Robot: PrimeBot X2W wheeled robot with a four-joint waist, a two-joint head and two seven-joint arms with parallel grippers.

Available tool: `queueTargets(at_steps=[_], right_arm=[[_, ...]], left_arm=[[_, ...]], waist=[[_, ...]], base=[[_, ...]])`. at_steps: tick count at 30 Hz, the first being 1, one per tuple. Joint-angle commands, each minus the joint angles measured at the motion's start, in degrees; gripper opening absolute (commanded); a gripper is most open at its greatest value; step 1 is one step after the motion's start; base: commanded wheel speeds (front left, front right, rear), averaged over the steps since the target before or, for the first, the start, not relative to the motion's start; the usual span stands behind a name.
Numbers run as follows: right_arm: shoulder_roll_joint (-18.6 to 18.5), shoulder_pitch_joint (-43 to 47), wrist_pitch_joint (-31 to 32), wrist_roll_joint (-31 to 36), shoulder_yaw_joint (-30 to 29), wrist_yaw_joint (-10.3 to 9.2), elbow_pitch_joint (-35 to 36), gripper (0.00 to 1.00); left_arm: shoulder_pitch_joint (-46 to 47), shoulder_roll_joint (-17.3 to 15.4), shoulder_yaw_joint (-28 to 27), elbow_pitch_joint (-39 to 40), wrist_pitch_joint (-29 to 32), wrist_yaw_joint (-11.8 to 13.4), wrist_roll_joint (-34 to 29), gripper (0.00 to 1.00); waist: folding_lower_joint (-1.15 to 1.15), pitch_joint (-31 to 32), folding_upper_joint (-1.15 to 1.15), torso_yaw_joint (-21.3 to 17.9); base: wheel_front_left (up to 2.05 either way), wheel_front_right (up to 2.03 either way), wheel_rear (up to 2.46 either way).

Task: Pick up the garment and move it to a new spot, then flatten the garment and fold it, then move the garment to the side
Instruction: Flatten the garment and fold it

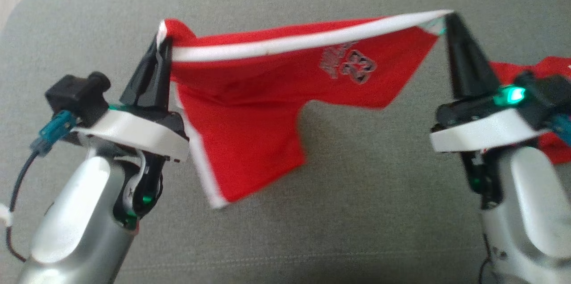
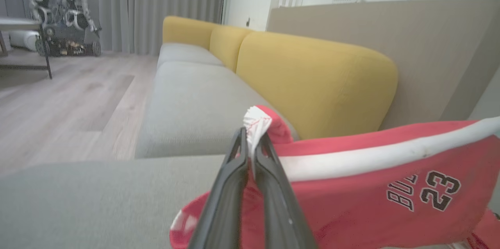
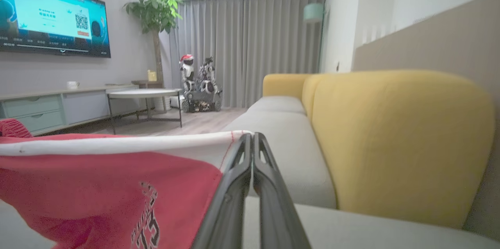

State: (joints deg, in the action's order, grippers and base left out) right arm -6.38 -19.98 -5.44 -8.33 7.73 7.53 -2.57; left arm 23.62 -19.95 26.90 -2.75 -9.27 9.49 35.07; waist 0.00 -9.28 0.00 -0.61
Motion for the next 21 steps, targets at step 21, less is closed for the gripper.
queueTargets(at_steps=[21], right_arm=[[1.21,6.16,9.92,3.86,-5.06,-0.04,32.05,0.00]], left_arm=[[-1.88,-5.14,-4.06,23.03,4.09,6.88,-2.66,0.00]], waist=[[0.00,1.88,0.00,-2.60]], base=[[0.00,0.00,0.00]])
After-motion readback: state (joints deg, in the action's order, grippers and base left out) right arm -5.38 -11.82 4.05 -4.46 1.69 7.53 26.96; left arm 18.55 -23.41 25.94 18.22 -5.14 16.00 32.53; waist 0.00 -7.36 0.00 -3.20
